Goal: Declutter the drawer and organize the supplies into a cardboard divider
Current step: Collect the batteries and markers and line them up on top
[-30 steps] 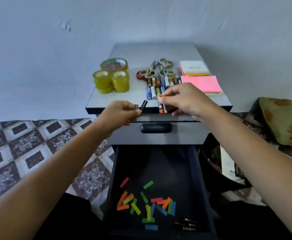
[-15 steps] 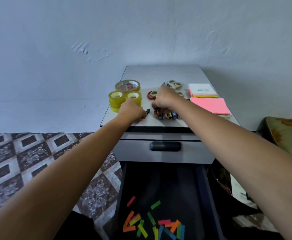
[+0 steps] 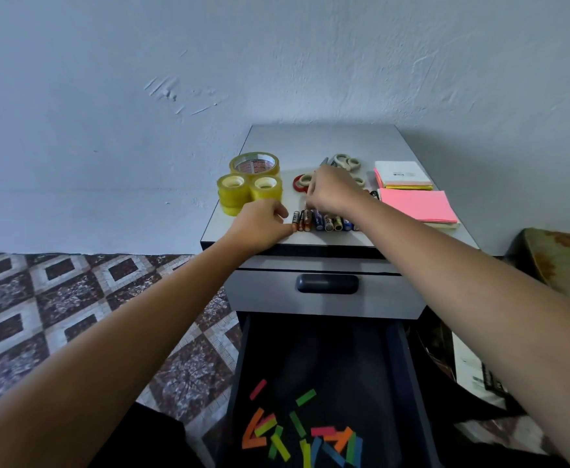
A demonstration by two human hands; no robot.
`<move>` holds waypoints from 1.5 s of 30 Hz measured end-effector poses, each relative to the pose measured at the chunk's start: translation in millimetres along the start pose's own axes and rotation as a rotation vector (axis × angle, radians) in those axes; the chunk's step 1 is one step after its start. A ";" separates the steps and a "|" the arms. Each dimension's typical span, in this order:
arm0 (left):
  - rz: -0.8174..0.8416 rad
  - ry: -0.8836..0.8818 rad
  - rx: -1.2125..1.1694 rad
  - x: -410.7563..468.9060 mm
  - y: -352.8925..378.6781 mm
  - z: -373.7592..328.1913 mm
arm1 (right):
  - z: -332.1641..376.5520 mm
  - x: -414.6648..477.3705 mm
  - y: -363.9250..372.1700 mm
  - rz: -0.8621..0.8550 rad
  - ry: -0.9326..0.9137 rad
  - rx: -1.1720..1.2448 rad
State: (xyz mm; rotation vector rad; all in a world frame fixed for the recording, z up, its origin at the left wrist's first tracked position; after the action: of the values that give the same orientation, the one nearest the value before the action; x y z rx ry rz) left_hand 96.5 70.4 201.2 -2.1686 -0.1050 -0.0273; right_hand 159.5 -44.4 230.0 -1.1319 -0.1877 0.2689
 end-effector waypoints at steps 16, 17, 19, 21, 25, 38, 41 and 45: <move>-0.033 0.126 0.010 -3.9 7.0 -0.4 | -14.2 -29.9 6.9 0.059 -0.300 -0.084; -0.034 0.125 0.014 -3.4 7.3 -0.1 | -14.5 -29.8 7.2 0.052 -0.307 -0.092; -0.043 0.126 0.021 -2.4 7.7 0.4 | -15.0 -30.7 8.6 0.052 -0.322 -0.116; -0.062 0.126 0.018 -1.7 7.8 0.1 | -14.7 -31.3 9.4 0.033 -0.336 -0.146; -0.082 0.132 0.017 0.2 8.6 -1.5 | -12.8 -30.9 9.8 -0.009 -0.354 -0.184; -0.098 0.133 -0.013 0.7 8.8 -0.8 | -15.6 -29.7 9.7 -0.042 -0.360 -0.144; -0.100 0.132 -0.008 0.0 8.1 -0.5 | -15.6 -31.5 9.0 -0.051 -0.368 -0.133; -0.095 0.128 -0.008 -0.3 8.0 0.5 | -16.8 -32.8 7.7 -0.059 -0.369 -0.091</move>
State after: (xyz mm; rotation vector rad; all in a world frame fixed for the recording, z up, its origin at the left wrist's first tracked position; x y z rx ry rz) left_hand 96.9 66.2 194.4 -2.1625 -0.1340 -0.2205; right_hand 132.1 -65.9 215.7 -1.1575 -0.5634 0.4188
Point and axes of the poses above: each hand's wrist, its own x-axis towards the middle knuckle, its own y-axis out of the palm, z = x × y, the point moved 5 cm from there along x, towards the middle knuckle, and after that the axes turned 3 degrees about z, right-handed, at the moved point
